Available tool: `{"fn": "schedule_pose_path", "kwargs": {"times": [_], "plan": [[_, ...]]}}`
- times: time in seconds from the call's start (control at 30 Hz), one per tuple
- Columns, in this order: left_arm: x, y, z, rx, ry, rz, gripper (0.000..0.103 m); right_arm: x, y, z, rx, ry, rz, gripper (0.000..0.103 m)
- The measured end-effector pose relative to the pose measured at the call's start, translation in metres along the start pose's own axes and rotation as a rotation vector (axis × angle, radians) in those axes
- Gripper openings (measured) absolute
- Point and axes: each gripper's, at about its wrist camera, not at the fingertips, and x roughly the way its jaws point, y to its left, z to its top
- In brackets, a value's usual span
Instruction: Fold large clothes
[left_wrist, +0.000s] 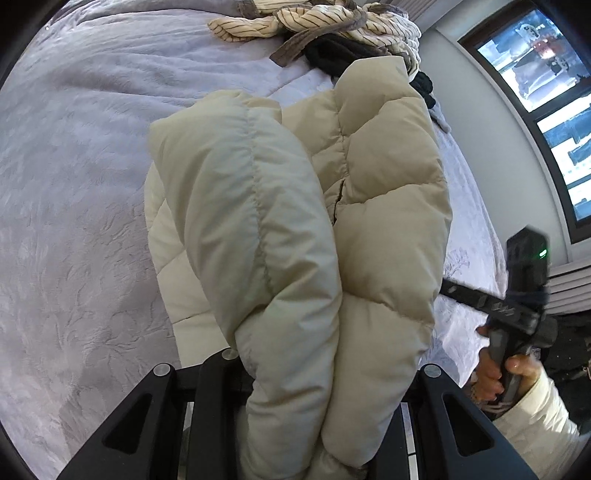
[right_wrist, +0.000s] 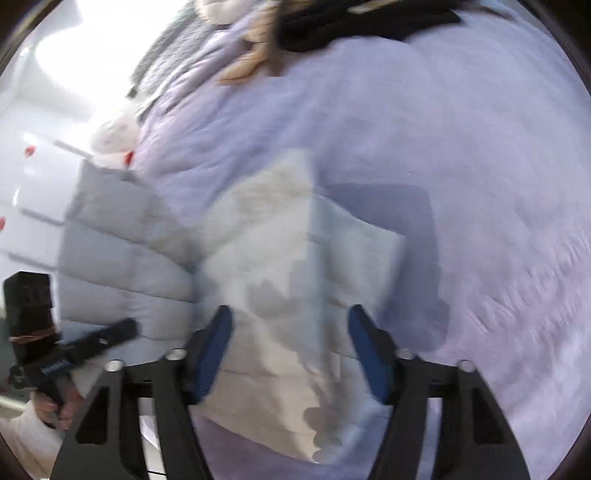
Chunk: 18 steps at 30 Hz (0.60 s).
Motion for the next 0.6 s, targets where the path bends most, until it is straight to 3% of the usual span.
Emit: {"fn": "schedule_pose_path", "kwargs": {"times": [0.07,0.13,0.27,0.3,0.33,0.4,0.6], "plan": [[0.003,-0.009,0.003,0.012,0.003,0.010,0.027,0.013,-0.022,-0.011,0.057,0.038,0.024,0.024],[0.008,-0.021,0.005,0.033,0.011,0.004,0.027,0.033,-0.033,-0.014,0.085,0.075,0.068,0.013],[0.024,-0.051,0.008,0.103,0.040,-0.045,0.027,0.067,-0.053,-0.015,0.134,0.112,0.146,0.012],[0.031,-0.060,0.008,0.128,0.046,-0.076,0.033,0.074,-0.057,-0.015,0.153,0.116,0.174,0.012],[0.035,-0.066,0.007,0.142,0.051,-0.115,0.040,0.082,-0.060,-0.015,0.175,0.119,0.201,0.012],[0.046,-0.076,0.007,0.152,0.054,-0.222,0.071,0.090,-0.067,-0.017,0.202,0.123,0.239,0.012],[0.071,-0.086,0.003,0.173,0.057,-0.343,0.075,0.097,-0.081,-0.022,0.228,0.139,0.295,0.010]]}}
